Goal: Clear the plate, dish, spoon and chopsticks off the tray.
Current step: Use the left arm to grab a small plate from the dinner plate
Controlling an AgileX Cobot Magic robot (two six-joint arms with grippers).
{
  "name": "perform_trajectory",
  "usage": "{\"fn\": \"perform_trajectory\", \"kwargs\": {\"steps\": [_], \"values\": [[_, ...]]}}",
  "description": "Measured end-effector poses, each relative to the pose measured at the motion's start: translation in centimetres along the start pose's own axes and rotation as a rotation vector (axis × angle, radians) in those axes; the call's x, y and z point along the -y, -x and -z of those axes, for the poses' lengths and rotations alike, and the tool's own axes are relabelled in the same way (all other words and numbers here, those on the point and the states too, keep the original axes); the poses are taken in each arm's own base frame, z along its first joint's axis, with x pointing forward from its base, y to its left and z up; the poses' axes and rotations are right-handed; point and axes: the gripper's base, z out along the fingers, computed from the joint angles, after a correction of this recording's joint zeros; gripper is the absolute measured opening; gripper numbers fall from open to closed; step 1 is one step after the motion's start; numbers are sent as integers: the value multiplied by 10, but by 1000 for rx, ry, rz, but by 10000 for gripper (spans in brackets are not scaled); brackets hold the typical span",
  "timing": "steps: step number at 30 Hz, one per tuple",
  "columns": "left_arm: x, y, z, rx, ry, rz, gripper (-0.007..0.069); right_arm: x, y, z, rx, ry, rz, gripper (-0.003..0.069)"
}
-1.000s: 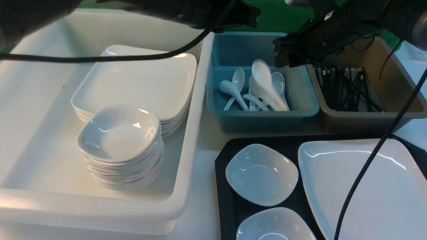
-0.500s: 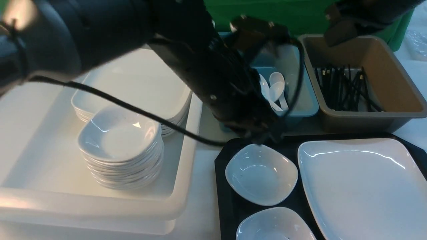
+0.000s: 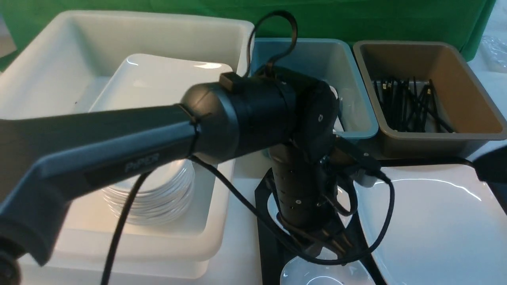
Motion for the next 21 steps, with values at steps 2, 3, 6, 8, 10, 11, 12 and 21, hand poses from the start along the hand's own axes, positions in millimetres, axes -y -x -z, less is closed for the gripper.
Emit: {"fn": "perform_trajectory", "kwargs": {"steps": [2, 3, 6, 8, 10, 11, 12, 21], "values": [[-5, 1, -15, -42, 21, 3, 185, -4, -16, 9, 28, -4, 5, 23], [-6, 1, -18, -50, 22, 4, 208, -5, -20, 10, 32, -5, 6, 23], [-9, 1, -33, -83, 23, 11, 330, -7, -28, 18, 63, -8, 8, 23], [-10, 2, -40, -95, 22, 14, 372, -9, -30, 22, 78, -10, 10, 23], [-11, 2, -49, -111, 18, 18, 439, -9, -31, 25, 89, -11, 13, 23], [-12, 3, -54, -113, 12, 23, 460, -10, -31, 25, 90, -9, 12, 23], [-12, 3, -55, -115, 9, 25, 468, -10, -31, 25, 90, -8, 12, 23], [-11, -2, -65, -191, -19, 54, 240, -10, -32, 26, 93, -6, 12, 23]]}}
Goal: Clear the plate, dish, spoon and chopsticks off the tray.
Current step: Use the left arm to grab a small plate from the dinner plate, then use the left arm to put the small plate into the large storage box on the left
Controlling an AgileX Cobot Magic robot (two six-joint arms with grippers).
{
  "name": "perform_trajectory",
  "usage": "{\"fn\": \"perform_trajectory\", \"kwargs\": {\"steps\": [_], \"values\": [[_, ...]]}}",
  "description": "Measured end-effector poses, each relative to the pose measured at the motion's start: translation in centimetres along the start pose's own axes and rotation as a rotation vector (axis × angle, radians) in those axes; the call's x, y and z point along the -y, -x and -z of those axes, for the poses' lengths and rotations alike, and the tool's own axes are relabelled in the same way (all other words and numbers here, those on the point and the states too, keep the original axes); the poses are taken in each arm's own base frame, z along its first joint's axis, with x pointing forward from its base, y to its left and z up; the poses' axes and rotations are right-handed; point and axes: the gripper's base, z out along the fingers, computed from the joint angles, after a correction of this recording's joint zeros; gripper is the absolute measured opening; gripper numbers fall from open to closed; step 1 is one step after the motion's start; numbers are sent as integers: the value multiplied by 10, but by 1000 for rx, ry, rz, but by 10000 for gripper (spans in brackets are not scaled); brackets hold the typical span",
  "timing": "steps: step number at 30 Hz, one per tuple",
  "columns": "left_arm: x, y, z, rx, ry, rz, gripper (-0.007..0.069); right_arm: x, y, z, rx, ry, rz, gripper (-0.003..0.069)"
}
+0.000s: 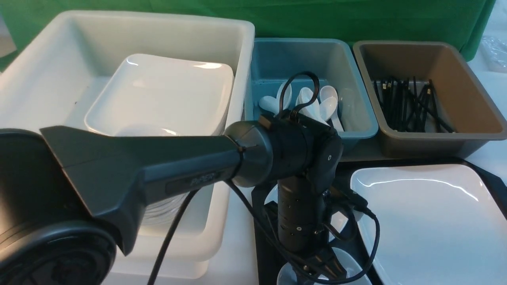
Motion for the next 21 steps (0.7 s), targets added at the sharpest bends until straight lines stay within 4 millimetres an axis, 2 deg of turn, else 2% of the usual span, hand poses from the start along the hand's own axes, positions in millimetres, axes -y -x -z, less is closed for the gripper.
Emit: {"fn": "perform_trajectory", "kwargs": {"steps": [1, 3, 8, 11, 13, 14, 15, 16, 21], "values": [[1, -1, 0, -10, -12, 14, 192, 0, 0, 0, 1, 1, 0, 23], [2, -2, 5, -14, -27, 35, 153, 0, 0, 0, 2, 0, 0, 23], [2, -3, 9, -12, -27, 58, 148, 0, 0, 0, 10, -1, -1, 23], [4, -4, 22, 21, -23, 57, 107, 0, 1, 0, 16, -2, -1, 23], [8, -5, 40, 69, -24, 51, 56, 0, 1, 0, 17, -3, -1, 23], [10, -7, 54, 110, -24, 45, 38, 0, 1, 0, 19, -3, 1, 23], [11, -7, 56, 116, -24, 44, 36, 0, 1, 0, 19, -3, 1, 23], [16, -12, 84, 192, -18, 37, 29, 0, 2, 1, 19, 3, 10, 23], [25, -29, 136, 331, -9, 18, 29, -7, 14, 18, 82, 38, 59, 23]]}}
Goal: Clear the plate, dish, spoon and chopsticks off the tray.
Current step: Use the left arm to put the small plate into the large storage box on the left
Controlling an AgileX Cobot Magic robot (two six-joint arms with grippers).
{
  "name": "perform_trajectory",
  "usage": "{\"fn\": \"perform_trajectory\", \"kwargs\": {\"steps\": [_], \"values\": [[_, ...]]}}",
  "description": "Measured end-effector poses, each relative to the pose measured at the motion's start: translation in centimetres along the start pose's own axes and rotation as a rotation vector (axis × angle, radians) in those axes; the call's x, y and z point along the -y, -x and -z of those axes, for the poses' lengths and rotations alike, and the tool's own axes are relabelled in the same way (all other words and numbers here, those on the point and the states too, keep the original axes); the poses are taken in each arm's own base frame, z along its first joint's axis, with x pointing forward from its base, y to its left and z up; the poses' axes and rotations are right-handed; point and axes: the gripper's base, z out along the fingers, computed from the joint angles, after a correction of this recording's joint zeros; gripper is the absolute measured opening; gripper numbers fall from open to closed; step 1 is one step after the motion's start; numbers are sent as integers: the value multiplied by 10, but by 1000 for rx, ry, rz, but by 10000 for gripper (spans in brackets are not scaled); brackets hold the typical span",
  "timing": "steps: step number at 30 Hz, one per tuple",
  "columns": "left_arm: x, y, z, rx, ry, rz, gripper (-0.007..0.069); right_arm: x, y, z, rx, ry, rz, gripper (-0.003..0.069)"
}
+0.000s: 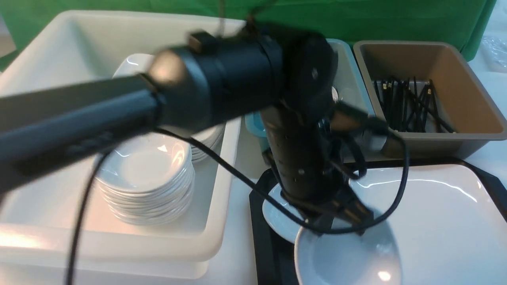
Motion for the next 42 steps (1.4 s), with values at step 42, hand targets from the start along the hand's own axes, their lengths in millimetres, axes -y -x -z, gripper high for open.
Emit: {"fn": "perform_trajectory", "kwargs": {"steps": [42], "values": [[-220, -200, 94, 421, 127, 900, 33, -106, 138, -179, -59, 390, 410, 27]]}}
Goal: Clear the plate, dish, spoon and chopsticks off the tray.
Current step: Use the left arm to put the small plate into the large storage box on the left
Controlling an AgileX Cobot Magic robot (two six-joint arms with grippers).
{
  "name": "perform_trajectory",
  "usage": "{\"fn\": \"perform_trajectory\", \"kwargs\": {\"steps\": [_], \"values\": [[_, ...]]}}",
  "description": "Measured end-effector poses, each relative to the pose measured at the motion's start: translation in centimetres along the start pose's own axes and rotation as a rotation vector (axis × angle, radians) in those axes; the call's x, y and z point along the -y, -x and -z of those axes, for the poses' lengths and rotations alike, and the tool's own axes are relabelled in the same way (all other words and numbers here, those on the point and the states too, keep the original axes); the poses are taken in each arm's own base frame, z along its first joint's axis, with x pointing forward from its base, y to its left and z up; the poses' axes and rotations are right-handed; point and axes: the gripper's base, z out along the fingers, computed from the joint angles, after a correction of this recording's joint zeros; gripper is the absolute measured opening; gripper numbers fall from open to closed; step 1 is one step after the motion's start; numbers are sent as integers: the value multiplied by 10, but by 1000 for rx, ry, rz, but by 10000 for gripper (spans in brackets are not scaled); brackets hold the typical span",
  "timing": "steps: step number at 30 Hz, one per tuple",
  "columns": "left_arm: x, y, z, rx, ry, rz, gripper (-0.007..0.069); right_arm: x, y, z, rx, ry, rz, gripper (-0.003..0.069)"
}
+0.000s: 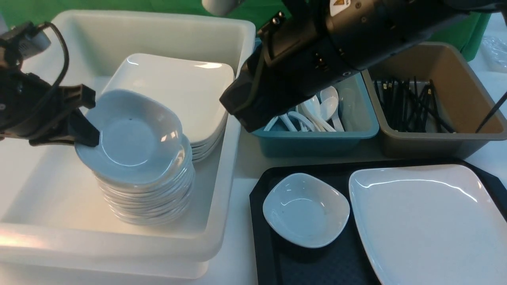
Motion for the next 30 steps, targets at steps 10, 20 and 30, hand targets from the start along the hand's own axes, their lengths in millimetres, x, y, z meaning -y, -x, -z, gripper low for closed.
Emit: {"fn": "perform_trajectory", "kwargs": {"steps": [10, 20, 30], "values": [[-8, 7, -6, -46, 62, -51, 279, 2, -1, 2, -12, -39, -1, 41], [29, 38, 60, 84, 91, -172, 385, 29, -17, 86, -66, -229, -99, 59], [183, -16, 7, -75, -162, -649, 11, 82, -101, 157, -239, -460, -448, 52]]}}
